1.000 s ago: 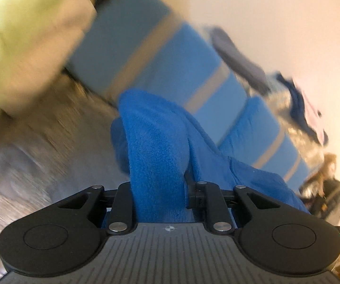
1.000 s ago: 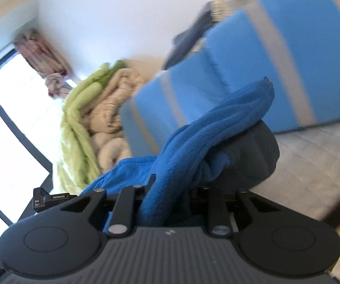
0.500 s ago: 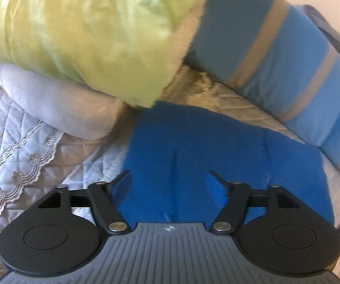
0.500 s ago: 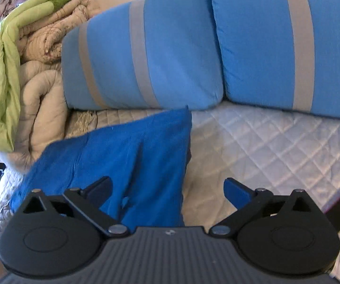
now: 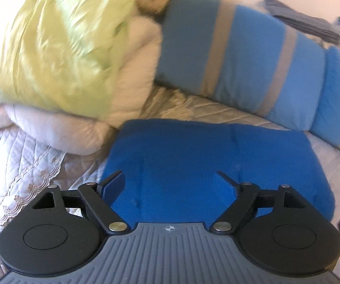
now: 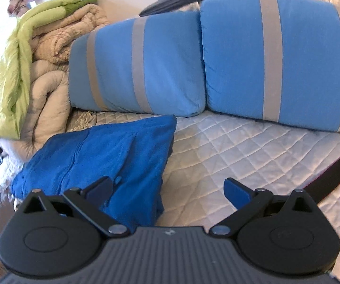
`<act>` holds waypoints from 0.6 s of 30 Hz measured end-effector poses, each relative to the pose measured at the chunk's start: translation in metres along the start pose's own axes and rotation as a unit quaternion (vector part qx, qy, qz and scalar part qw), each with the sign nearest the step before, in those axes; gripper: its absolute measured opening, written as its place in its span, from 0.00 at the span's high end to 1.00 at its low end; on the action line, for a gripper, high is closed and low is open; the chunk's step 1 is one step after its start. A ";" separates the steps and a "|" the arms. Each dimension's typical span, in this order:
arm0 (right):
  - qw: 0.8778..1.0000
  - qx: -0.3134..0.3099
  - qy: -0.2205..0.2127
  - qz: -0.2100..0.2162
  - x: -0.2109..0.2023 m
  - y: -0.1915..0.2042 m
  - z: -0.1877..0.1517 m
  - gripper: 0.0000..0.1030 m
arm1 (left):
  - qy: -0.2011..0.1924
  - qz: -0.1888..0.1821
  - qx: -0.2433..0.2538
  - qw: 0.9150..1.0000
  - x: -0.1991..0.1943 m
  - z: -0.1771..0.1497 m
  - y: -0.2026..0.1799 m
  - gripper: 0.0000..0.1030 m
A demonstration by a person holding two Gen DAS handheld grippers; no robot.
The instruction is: Fold clothes
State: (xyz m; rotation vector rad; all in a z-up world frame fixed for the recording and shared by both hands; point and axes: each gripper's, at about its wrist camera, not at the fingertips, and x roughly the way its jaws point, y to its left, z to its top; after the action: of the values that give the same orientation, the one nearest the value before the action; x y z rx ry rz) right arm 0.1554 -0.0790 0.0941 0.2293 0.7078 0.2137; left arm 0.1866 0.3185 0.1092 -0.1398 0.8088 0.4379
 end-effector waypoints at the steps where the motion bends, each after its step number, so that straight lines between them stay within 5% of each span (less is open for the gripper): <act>1: 1.000 -0.003 0.000 0.002 -0.004 -0.002 -0.002 0.00 | -0.007 -0.003 0.009 1.000 -0.006 -0.003 -0.009 0.21; 11: 1.000 0.010 -0.005 0.007 -0.022 -0.010 -0.041 0.00 | -0.096 -0.008 0.121 0.988 -0.049 -0.066 -0.103 0.17; 18: 0.998 -0.035 -0.023 -0.053 -0.024 0.006 -0.089 0.00 | -0.138 0.005 0.163 0.977 -0.046 -0.126 -0.166 0.17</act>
State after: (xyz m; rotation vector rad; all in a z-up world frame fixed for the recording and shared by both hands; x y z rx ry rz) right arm 0.0778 -0.0674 0.0448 0.1285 0.6643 0.1317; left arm 0.1460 0.1178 0.0485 0.2263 0.5972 0.3209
